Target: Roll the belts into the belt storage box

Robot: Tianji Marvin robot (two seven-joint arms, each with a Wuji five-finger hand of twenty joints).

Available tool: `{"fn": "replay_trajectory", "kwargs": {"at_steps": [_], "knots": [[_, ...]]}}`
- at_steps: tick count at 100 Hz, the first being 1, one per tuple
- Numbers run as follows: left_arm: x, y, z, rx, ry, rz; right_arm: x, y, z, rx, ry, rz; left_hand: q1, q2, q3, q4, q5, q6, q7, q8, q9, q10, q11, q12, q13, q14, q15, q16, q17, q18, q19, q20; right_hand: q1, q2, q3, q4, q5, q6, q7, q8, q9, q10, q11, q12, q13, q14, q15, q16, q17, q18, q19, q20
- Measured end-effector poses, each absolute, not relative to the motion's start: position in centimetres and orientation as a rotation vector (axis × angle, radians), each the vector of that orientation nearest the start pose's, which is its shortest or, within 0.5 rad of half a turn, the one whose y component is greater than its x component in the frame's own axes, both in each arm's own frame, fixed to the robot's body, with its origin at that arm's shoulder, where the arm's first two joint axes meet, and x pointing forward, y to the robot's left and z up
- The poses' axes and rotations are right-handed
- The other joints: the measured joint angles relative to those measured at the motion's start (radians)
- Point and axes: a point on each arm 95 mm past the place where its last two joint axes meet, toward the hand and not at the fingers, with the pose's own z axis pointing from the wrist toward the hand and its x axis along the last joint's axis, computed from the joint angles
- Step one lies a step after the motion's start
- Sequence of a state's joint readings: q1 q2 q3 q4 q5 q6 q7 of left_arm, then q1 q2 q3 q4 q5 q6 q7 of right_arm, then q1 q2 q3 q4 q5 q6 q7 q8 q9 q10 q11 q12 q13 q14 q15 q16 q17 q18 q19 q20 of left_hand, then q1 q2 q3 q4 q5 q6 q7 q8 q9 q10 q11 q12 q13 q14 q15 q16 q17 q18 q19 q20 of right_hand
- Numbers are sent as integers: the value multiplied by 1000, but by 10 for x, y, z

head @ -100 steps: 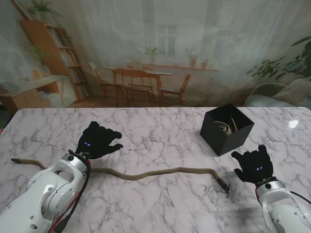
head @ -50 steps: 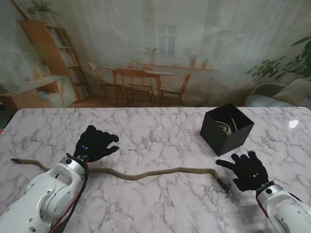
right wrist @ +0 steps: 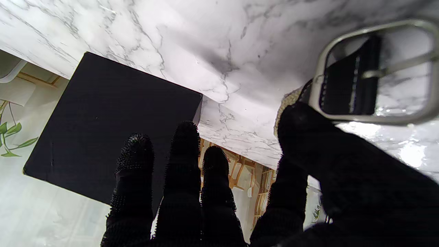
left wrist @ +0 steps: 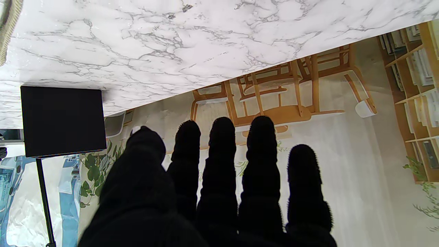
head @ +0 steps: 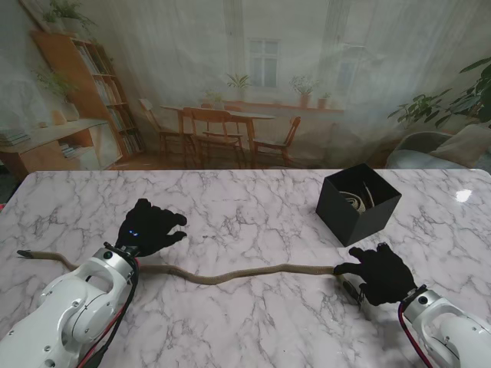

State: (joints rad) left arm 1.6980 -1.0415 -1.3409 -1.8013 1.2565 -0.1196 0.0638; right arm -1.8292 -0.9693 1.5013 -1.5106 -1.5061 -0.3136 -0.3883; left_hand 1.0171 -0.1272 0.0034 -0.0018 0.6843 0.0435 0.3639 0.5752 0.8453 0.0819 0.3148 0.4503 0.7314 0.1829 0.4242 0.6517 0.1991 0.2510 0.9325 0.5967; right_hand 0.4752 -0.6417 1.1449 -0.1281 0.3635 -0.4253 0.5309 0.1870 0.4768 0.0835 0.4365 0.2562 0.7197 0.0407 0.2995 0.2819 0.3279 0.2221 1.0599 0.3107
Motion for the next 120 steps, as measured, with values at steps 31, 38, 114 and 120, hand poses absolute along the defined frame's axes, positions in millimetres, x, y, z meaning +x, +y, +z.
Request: {"fn": "replay_trajectory", "kwargs": {"at_steps": [31, 38, 114, 120], "knots": [[372, 12, -277, -825, 1562, -1415, 336, -119, -376, 674, 1784, 1137, 0, 0, 0, 0, 0, 0, 0, 0, 0, 0, 0, 0, 0, 0, 0, 0, 0, 0, -11, 0, 0, 0, 0, 0, -18, 0, -6, 0, -28, 13, -23, -3, -15, 0, 0, -8, -11, 0, -11, -5], [372, 12, -277, -824, 1563, -1415, 338, -119, -378, 676, 1788, 1138, 0, 0, 0, 0, 0, 0, 0, 0, 0, 0, 0, 0, 0, 0, 0, 0, 0, 0, -11, 0, 0, 0, 0, 0, 24, -12, 37, 5, -28, 14, -23, -3, -15, 0, 0, -8, -12, 0, -11, -5], [373, 10, -278, -828, 1577, -1413, 351, -104, -395, 725, 1694, 1409, -18, 0, -4, 0, 0, 0, 0, 0, 0, 0, 0, 0, -11, 5, -3, 0, -2, 0, -12, 0, -73, 16, -166, -164, 348, -36, 523, 180, 581, -236, 40, 60, 125, -93, 4, -9, 76, -28, 8, -5], [373, 10, -278, -827, 1577, -1413, 352, -103, -396, 725, 1691, 1422, -20, 0, -4, 0, 0, 0, 0, 0, 0, 0, 0, 0, -11, 5, -3, 0, -2, 0, -12, 0, -73, 16, -166, -164, 354, -37, 533, 182, 638, -235, 40, 94, 159, -106, 4, -8, 90, -37, 19, -5]]}}
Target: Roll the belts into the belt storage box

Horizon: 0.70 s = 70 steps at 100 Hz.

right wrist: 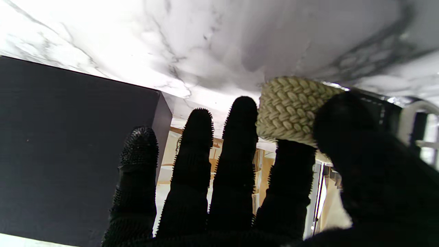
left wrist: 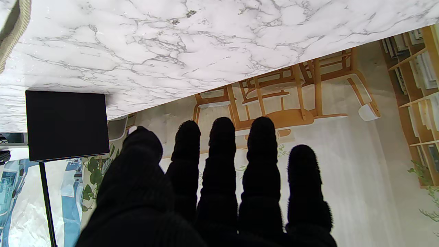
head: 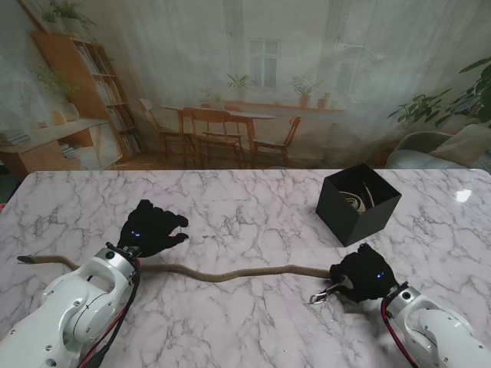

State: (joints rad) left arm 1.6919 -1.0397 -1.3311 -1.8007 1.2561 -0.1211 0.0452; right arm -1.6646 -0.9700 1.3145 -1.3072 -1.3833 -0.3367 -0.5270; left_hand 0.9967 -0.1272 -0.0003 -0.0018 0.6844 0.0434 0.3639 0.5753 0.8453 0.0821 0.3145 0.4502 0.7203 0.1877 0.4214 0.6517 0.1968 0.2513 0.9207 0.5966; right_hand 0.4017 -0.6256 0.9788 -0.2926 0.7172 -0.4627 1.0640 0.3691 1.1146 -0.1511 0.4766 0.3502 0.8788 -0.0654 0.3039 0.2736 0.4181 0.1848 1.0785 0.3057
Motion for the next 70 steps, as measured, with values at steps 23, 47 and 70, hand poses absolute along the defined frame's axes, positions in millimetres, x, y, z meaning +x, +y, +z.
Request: {"fn": "replay_trajectory", "kwargs": {"at_steps": [23, 47, 70], "knots": [[373, 8, -278, -823, 1578, -1417, 353, -101, -394, 727, 1714, 1448, -8, 0, 0, 0, 0, 0, 0, 0, 0, 0, 0, 0, 0, 1, 0, 0, 0, 0, 0, 0, -6, 8, -30, -10, 81, 26, 1, -46, 90, 16, 0, 25, 46, -9, 0, 26, 10, -1, 7, 0], [374, 8, -278, -825, 1577, -1418, 357, -96, -389, 778, 1697, 1490, -8, 0, 0, 0, 0, 0, 0, 0, 0, 0, 0, 0, 0, 1, 0, 0, 0, 0, 0, 0, -64, 101, 4, 1, 325, 201, -15, -91, 111, 97, -65, -12, 51, 34, 13, 63, 4, 50, 8, 0], [375, 8, -278, -822, 1578, -1423, 360, -87, -395, 782, 1686, 1521, -8, 0, 0, 0, 0, 0, 0, 0, 0, 0, 0, 0, 0, 1, 0, 0, 0, 0, 0, 0, -12, 34, -22, 1, 276, 190, -9, -91, 211, 102, 6, 25, 168, 36, 96, 122, 68, 51, 49, 19]]}}
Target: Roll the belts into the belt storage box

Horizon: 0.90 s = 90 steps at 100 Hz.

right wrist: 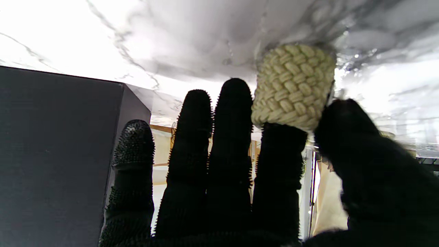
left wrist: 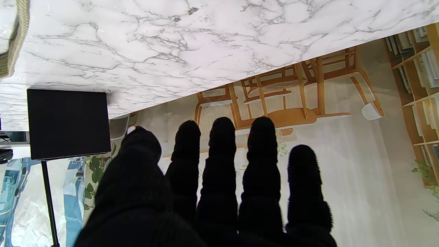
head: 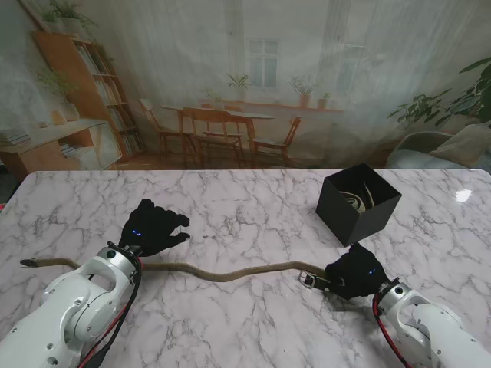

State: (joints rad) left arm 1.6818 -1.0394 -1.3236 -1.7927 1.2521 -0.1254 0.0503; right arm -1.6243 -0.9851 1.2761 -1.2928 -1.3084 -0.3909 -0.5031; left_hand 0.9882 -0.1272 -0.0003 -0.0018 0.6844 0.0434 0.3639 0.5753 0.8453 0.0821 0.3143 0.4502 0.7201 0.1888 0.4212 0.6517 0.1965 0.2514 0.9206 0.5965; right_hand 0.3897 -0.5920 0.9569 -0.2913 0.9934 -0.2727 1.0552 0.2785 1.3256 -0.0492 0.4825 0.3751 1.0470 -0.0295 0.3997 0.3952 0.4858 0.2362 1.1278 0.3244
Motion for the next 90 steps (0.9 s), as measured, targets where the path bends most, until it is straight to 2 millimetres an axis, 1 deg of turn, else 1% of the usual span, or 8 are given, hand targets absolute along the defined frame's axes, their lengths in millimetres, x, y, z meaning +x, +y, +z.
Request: {"fn": "replay_trajectory", "kwargs": {"at_steps": [22, 32, 37, 41, 48, 56, 76, 90], "knots": [[375, 9, -278, -818, 1571, -1428, 361, -82, -397, 755, 1671, 1530, 0, 0, 0, 0, 0, 0, 0, 0, 0, 0, 0, 0, -1, 0, 0, 0, 0, 0, 0, 0, 48, -49, 6, 0, -135, -5, 48, 10, 66, -12, 118, 78, 71, -21, 24, 43, 56, -13, 30, 3], [375, 9, -278, -817, 1567, -1430, 361, -80, -398, 729, 1657, 1547, 0, 0, 0, 0, 0, 0, 0, 0, 0, 0, 0, 0, -1, 0, 0, 0, 0, 0, 0, 0, 58, -61, 61, 0, -256, -4, -54, -65, 68, -23, 184, 87, 83, -31, 41, 48, 72, -31, 39, 3], [375, 9, -278, -816, 1566, -1432, 361, -80, -398, 727, 1654, 1549, 0, 0, 0, 0, 0, 0, 0, 0, 0, 0, 0, 0, -1, 0, 0, 0, 0, 0, 0, 0, 51, -60, 101, 68, -360, -1, -231, -55, 72, -25, 209, 87, 94, -32, 42, 56, 73, -31, 40, 3], [375, 9, -278, -815, 1564, -1433, 361, -80, -398, 727, 1655, 1549, 0, 0, 0, 0, 0, 0, 0, 0, 0, 0, 0, 0, -1, 0, 0, 0, 0, 0, 0, 0, 51, -59, 124, 100, -478, -1, -305, -45, 78, -25, 226, 87, 108, -32, 47, 58, 73, -31, 40, 3], [375, 9, -278, -814, 1562, -1435, 362, -80, -399, 732, 1654, 1553, 0, 0, 0, 0, 0, 0, 0, 0, 0, 0, 0, 0, -1, 0, 0, 0, 0, 0, 0, 0, 51, -59, 134, 113, -626, -3, -333, -34, 85, -25, 245, 87, 122, -32, 48, 58, 73, -31, 40, 3], [375, 9, -279, -813, 1562, -1435, 362, -79, -399, 738, 1649, 1559, 0, 0, 0, 0, 0, 0, 0, 0, 0, 0, 0, 0, -1, 0, 0, 0, 0, 0, 0, 0, 61, -49, 150, 122, -706, -20, -334, -26, 90, -25, 265, 89, 134, -32, 71, 67, 73, -32, 41, 3], [375, 9, -279, -812, 1561, -1436, 362, -78, -401, 769, 1648, 1560, 0, 0, 0, 0, 0, 0, 0, 0, 0, 0, 0, 0, -1, 0, 0, 0, 0, 0, 0, 0, 122, 30, 150, 122, -715, -128, -339, -26, 90, -2, 303, 111, 165, -4, 96, 69, 71, -14, 41, 3], [375, 9, -279, -812, 1561, -1436, 362, -78, -400, 781, 1668, 1560, 0, 0, 0, 0, 0, 0, 0, 0, 0, 0, 0, 0, -1, 0, 0, 0, 0, 0, 0, 0, 124, 68, 149, 121, -463, -167, -298, -26, 91, 1, 311, 112, 166, 1, 96, 69, 61, -11, 40, 3]]}}
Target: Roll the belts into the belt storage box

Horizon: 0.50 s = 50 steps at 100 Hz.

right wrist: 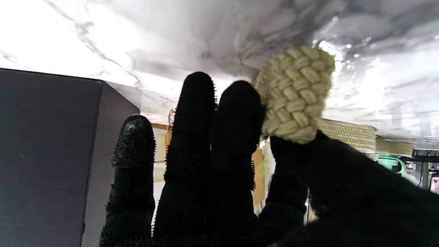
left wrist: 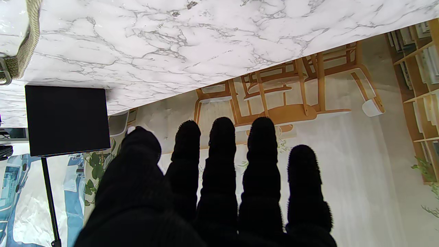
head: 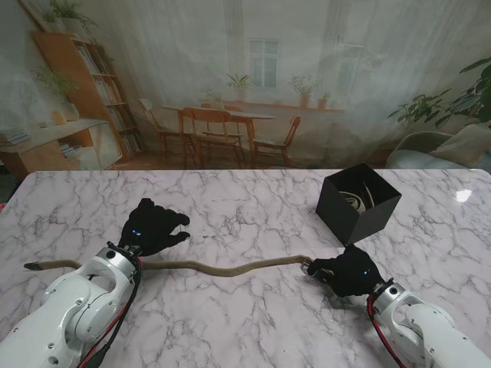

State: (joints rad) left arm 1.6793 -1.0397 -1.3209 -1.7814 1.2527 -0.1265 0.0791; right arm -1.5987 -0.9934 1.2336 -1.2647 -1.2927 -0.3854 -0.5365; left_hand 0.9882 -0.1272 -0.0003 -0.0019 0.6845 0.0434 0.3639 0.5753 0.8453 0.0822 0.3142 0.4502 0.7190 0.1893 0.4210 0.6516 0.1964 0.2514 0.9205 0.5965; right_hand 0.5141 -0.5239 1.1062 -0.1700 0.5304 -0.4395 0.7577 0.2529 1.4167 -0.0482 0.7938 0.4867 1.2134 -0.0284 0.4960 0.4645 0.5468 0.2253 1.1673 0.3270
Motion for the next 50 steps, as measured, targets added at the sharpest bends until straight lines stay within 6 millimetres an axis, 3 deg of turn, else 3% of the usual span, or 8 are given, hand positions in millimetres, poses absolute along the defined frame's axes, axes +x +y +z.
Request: {"fn": "replay_trajectory", "kwargs": {"at_steps": [6, 11, 18, 22, 32, 50], "knots": [[375, 9, -279, -812, 1561, -1436, 362, -77, -399, 780, 1679, 1562, 0, 0, 0, 0, 0, 0, 0, 0, 0, 0, 0, 0, 0, 0, 0, 0, 0, 0, 0, 0, 0, -4, -9, -64, 104, 11, 86, -94, 3, -16, -35, -29, -1, -14, -8, -5, 1, -7, 0, 0], [375, 9, -279, -812, 1562, -1436, 362, -77, -397, 786, 1700, 1558, 0, 0, 0, 0, 0, 0, 0, 0, 0, 0, 0, 0, 0, 0, 0, 0, 0, 0, 0, 0, -3, -22, -24, -92, 150, 103, 134, -170, 12, -33, -84, -65, -2, -31, -10, -24, 14, -31, 6, 0], [375, 9, -279, -813, 1564, -1435, 363, -77, -395, 809, 1742, 1545, 0, 0, 0, 0, 0, 0, 0, 0, 0, 0, 0, 0, 0, 0, 0, 0, 0, 0, 0, 0, -23, -18, -40, -100, 192, 171, 141, -232, 13, -48, -131, -117, -12, -45, -36, -48, 21, -51, 12, 1], [375, 9, -279, -814, 1565, -1435, 364, -76, -393, 820, 1758, 1543, 0, 0, 0, 0, 0, 0, 0, 0, 0, 0, 0, 0, 0, 0, 0, 0, 0, 0, 0, 0, -82, -22, -40, -100, 223, 210, 114, -239, 14, -53, -158, -147, -21, -52, -48, -67, 22, -57, 16, 4], [376, 8, -279, -813, 1568, -1434, 365, -73, -387, 834, 1788, 1531, 0, 0, 0, 0, 0, 0, 0, 0, 0, 0, 0, 0, 0, 0, 0, 0, 0, 0, 0, 0, -194, -19, -59, 4, 272, 289, 6, -88, 15, -60, -227, -197, -57, -66, -75, -102, 12, -68, 16, 12], [376, 8, -279, -817, 1567, -1439, 365, -68, -372, 883, 1940, 1448, 0, 0, 0, 0, 0, 0, 0, 0, 0, 0, 0, 0, 0, 0, 0, 0, 0, 0, 0, 0, -225, -8, -98, 36, 209, 436, -67, 9, -25, -75, -358, -256, -158, -94, -135, -148, -43, -78, -3, 12]]}}
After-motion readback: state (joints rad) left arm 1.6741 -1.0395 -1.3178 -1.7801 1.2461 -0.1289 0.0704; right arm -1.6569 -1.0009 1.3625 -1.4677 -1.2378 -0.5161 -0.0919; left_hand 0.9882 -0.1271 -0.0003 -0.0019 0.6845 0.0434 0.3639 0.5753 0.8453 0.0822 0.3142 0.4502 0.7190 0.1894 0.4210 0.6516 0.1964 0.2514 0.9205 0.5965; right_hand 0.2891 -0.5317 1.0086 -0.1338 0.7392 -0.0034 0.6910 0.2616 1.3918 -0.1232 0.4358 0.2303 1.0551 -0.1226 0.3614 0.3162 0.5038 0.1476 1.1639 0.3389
